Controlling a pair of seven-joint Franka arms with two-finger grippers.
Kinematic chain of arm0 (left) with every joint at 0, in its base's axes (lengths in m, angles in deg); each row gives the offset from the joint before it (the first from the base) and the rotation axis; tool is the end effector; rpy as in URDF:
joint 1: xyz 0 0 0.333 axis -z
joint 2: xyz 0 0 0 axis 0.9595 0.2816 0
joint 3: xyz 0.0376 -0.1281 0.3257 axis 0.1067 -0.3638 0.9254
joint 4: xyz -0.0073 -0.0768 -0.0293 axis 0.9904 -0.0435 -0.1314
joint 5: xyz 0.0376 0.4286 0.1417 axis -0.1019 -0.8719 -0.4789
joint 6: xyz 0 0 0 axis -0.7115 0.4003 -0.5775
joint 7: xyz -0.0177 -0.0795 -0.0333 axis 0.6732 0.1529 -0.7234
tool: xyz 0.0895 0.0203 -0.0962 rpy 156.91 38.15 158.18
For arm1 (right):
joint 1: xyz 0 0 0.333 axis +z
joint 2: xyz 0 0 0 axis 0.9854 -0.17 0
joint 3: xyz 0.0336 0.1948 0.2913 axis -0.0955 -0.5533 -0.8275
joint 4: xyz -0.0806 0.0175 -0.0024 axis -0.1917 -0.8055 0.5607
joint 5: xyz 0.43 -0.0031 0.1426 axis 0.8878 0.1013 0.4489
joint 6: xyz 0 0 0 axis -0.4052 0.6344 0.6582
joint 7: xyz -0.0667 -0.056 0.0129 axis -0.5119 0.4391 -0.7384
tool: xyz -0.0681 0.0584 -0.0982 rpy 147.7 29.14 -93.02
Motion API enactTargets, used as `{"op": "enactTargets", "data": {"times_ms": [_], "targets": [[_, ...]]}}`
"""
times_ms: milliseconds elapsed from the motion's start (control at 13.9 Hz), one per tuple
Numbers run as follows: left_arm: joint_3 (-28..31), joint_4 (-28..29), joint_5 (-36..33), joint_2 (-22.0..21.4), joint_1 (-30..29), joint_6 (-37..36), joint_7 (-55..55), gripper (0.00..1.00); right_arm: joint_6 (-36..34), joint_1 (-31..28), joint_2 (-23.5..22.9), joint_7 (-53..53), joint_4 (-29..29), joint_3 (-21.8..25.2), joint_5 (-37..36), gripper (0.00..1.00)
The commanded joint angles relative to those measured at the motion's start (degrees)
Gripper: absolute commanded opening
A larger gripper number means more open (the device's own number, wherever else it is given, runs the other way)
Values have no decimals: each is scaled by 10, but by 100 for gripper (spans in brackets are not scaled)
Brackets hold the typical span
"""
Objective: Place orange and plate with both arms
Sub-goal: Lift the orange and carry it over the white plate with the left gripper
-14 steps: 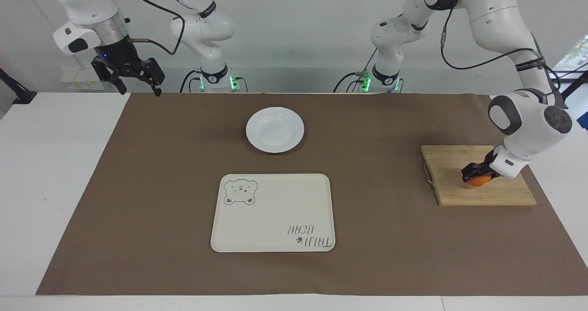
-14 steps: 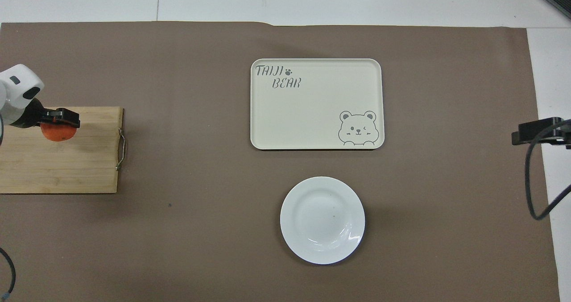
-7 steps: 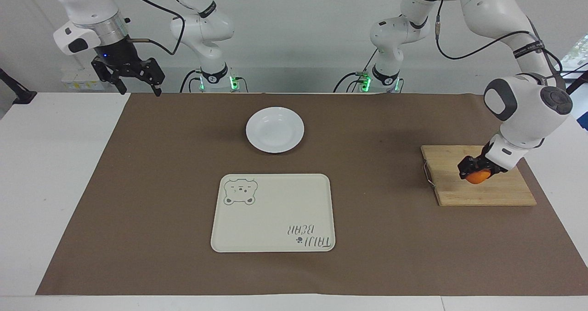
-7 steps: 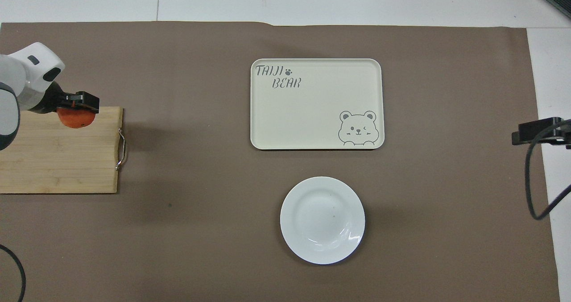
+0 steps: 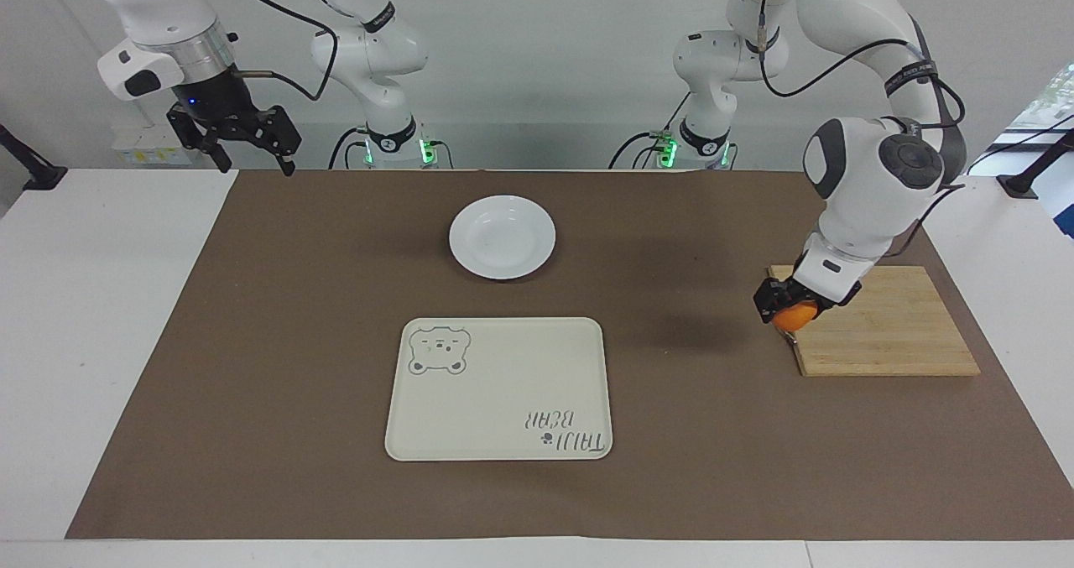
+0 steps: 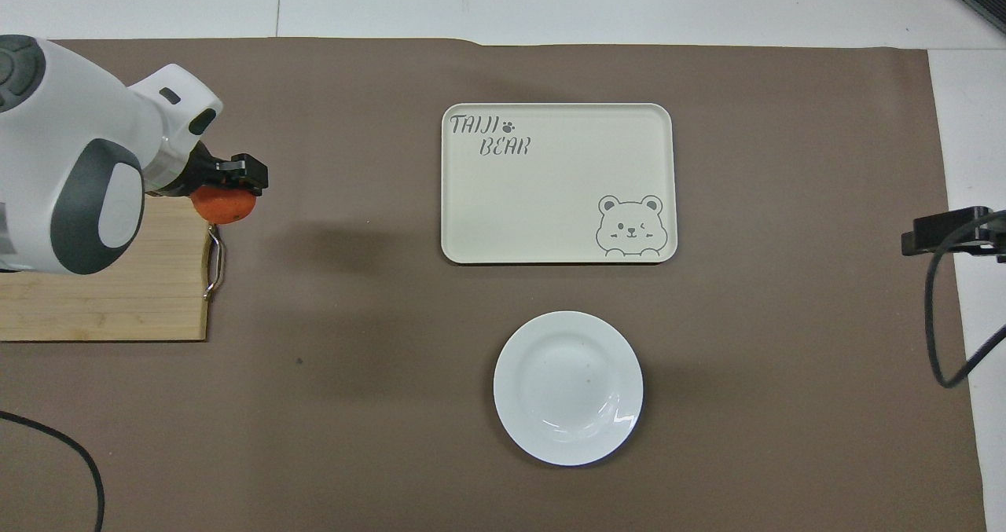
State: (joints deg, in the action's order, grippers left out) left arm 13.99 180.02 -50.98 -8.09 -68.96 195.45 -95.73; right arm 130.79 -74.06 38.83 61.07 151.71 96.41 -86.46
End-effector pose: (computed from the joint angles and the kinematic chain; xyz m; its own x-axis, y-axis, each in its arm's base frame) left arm 0.6903 -0.1268 0.4338 0.9994 0.0209 0.0287 0.0206 -0.9997 0.0133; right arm 0.5847 -0.0374 0.6572 0.9953 -0.0960 0.0121 -0.0958 -0.9953 -0.0112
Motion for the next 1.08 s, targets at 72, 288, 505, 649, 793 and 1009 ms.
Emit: {"op": "enactTargets", "data": {"times_ms": [72, 288, 505, 649, 793, 1009], "targets": [[8, 9, -10, -19, 82, -13, -99, 0, 3, 2, 7, -10, 6, 2, -8, 100], [7, 23, -2, -29, 143, -5, -189, 0, 3, 3, 7, -10, 6, 2, -8, 100], [5, 45, 1, -43, 215, -1, -275, 0, 3, 2, 7, -10, 6, 2, -8, 100], [5, 56, 1, -44, 259, 11, -323, 0, 3, 2, 7, -10, 6, 2, -8, 100], [5, 67, 1, -43, 305, 35, -374, 0, 3, 3, 7, -9, 6, 2, -8, 100], [5, 119, 1, -37, 370, 129, -423, 0, 3, 3, 7, -10, 6, 2, -8, 100]]}}
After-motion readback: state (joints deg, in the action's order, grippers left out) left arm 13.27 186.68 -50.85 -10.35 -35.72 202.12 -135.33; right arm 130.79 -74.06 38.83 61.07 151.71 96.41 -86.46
